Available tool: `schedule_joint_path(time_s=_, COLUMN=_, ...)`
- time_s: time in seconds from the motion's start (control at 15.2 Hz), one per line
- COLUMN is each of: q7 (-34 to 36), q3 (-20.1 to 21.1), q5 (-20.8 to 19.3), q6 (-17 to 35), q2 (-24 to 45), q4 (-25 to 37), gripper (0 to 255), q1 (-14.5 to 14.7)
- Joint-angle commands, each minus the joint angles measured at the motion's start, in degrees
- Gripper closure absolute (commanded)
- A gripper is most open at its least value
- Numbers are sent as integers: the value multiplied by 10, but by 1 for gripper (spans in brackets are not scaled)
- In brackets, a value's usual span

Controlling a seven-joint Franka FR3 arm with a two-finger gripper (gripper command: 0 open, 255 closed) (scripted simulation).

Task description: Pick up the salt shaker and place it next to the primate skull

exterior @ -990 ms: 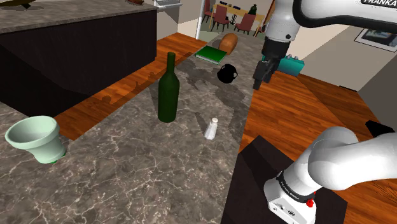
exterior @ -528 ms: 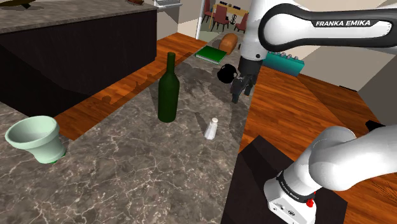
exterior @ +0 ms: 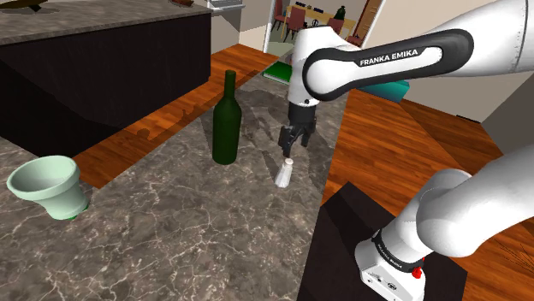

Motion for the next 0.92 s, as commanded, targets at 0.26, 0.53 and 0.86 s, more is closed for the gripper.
schedule_joint_path(time_s=0.26, q7=19, q3=14, q5=9, q6=58, q2=69, q4=3, gripper=0, q1=9)
schedule_joint_path(time_s=0.53, q7=19, q3=16, q5=10, q6=91, q2=79, q4=-19, gripper=0, q1=10)
schedule_joint_path(time_s=0.86, q7=19, q3=16, q5=10, q6=105, q2=84, q4=-27, gripper=0, q1=10)
